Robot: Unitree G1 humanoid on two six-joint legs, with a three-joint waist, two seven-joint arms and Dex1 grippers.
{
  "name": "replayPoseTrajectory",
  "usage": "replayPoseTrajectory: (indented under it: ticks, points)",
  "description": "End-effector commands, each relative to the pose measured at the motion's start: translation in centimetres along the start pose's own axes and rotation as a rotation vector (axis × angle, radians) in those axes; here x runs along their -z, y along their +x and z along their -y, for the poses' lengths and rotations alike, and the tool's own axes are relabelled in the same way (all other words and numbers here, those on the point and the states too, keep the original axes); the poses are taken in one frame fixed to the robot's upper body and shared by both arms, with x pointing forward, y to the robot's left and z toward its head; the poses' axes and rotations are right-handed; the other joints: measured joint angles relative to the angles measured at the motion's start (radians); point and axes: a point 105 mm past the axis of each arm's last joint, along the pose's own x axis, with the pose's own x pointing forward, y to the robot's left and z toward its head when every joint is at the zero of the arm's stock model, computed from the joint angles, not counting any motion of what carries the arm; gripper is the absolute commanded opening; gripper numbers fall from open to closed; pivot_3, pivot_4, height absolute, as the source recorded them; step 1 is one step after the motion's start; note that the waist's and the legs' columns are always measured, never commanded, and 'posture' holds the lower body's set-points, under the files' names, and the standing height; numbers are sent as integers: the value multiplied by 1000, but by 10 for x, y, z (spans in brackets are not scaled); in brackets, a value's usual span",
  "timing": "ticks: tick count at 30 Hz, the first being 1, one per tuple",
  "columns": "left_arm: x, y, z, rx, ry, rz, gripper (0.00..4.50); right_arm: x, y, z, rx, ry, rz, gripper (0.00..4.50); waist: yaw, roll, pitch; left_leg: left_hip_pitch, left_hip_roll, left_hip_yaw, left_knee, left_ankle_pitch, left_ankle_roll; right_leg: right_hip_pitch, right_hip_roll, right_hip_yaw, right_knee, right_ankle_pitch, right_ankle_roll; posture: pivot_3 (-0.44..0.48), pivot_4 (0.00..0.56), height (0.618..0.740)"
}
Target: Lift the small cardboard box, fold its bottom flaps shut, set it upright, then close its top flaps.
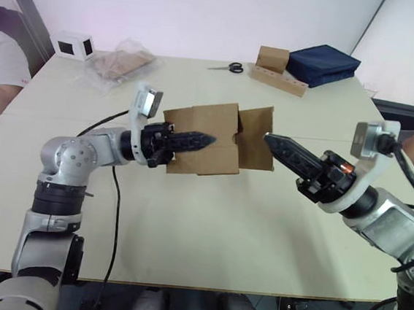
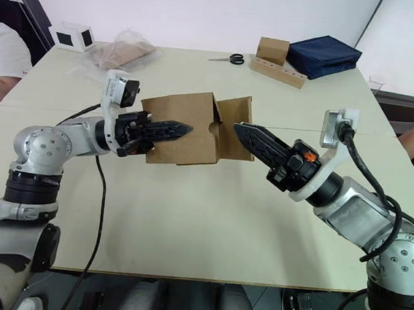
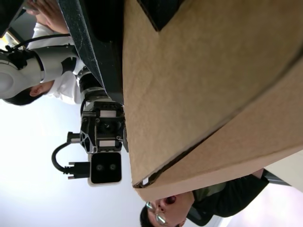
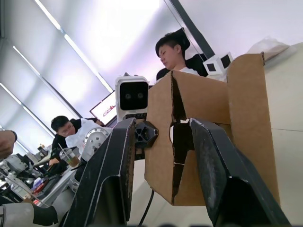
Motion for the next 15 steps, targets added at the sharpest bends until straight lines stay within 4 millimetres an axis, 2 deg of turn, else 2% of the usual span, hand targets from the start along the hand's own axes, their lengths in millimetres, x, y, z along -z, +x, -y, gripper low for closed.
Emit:
replayPoseTrajectory:
  ticks: [1,10,13,15]
  points:
    - [-7,0,8,31,33,5,0,-6,-2,3,25,-38,33,1845,0,0,0,0,0,0,0,0,0,0,0,0,0,0,0,0,150,740]
    - [-6,-4,14,39,34,-5,0,-41,-17,5,37,-65,140,1845,1,0,0,0,0,0,0,0,0,0,0,0,0,0,0,0,150,740]
    - [-7,-3,16,48,33,-5,0,-41,-21,14,69,-62,136,1845,0,0,0,0,0,0,0,0,0,0,0,0,0,0,0,0,150,740]
    - [-9,0,19,63,33,-1,0,-22,-20,27,103,-34,77,1845,0,0,0,0,0,0,0,0,0,0,0,0,0,0,0,0,150,740]
